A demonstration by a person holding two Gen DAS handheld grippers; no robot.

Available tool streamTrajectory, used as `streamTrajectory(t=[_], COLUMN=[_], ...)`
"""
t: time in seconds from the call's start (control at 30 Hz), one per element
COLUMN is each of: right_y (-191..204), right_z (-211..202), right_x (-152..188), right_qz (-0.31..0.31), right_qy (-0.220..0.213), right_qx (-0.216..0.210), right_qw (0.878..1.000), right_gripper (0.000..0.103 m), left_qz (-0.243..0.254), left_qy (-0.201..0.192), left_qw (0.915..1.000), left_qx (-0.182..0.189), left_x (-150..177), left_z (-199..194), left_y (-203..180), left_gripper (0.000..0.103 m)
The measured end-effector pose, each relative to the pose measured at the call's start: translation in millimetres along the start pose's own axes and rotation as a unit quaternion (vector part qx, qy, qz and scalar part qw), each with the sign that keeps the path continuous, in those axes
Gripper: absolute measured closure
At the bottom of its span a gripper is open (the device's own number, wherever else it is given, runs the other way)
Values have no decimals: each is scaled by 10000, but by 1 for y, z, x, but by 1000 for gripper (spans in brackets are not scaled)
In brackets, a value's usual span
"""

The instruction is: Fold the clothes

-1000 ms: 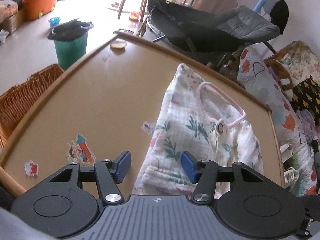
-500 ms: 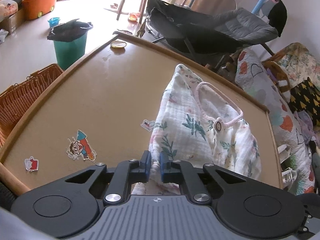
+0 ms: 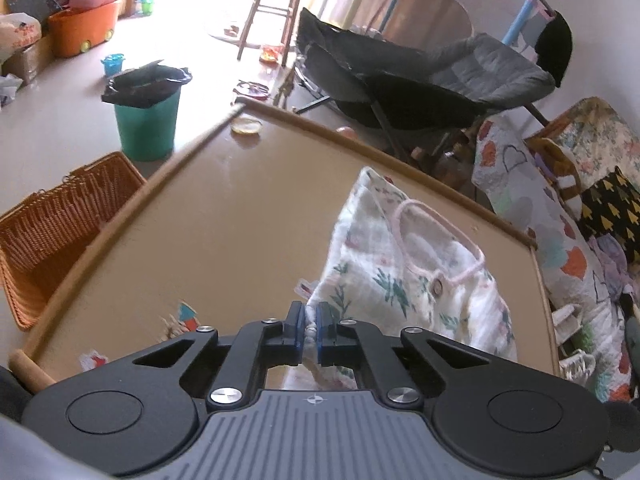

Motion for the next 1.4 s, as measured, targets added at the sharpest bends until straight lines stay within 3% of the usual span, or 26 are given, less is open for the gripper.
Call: streamTrajectory(t=[0.3,0.53,0.73,1.4], right_y=[2,2,2,6], right_z=[0,1,2,3], right_x=[0,-1,-2,-6], right_qz=[6,6,-5,150], right_qy=[-6,-1,33,185], right_qx=[2,4,33,-115], right_qw=[10000,10000,10000,9997], right_gripper=[76,76,76,75], left_qz=[51,167,569,1073], left_qy=[-170,-418,-525,-306], left_qw=[9995,9967,9940,9849], left_qx=[-264,-675,-770,-1325], left_x=[-34,-96,-144,-199], left_z=[0,1,10,56], left_y=[17,39,41,67], left_gripper=[98,98,98,98])
Point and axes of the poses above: each gripper's, at about its wrist camera, not at the fingertips, and z roughly the way its jaws point, y to its left, x to its underside, the point moved 9 cm from there along z, roughly the way its jaws point, and after that the axes turned 8 degrees about -y, right-handed, at the moved point
